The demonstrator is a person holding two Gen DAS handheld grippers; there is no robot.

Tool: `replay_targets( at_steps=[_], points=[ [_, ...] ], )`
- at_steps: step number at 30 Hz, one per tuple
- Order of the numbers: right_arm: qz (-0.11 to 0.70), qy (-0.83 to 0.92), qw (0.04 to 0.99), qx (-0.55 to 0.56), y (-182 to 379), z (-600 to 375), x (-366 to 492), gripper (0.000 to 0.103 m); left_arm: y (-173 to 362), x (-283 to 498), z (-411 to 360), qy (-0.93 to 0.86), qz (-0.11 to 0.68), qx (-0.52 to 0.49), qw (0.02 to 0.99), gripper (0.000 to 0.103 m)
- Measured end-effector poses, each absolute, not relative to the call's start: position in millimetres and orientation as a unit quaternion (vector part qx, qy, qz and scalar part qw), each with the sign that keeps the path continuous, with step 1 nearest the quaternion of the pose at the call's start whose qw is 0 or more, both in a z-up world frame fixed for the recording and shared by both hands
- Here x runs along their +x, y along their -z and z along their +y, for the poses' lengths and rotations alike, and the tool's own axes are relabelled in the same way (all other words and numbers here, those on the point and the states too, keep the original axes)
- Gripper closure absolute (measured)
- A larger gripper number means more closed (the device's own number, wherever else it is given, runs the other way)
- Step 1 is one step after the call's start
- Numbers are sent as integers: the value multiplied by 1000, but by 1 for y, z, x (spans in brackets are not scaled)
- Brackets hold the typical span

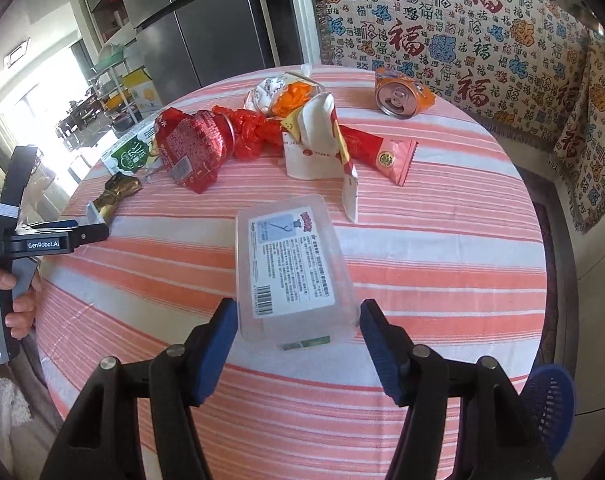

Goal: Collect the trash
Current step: 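Close the left gripper on the gold-wrapped snack while the right gripper grasps the clear plastic box, then carry both items to the blue wastebasket and open both grippers to drop them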

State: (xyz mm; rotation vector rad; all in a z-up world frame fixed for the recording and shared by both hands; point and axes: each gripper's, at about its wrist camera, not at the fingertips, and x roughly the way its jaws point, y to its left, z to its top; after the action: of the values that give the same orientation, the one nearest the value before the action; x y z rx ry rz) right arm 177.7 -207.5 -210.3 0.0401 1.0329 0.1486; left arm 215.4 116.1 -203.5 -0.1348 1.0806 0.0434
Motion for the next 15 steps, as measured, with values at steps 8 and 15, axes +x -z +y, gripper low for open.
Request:
replay_targets(
  at_steps=[8, 15],
  points=[
    [510, -83, 856, -16, 196, -196, 200, 31, 210, 246, 93, -11, 523, -5, 852, 6],
    [545, -88, 832, -54, 206, -188, 213, 39, 192, 239, 70, 31, 509, 20, 860, 58]
  ],
)
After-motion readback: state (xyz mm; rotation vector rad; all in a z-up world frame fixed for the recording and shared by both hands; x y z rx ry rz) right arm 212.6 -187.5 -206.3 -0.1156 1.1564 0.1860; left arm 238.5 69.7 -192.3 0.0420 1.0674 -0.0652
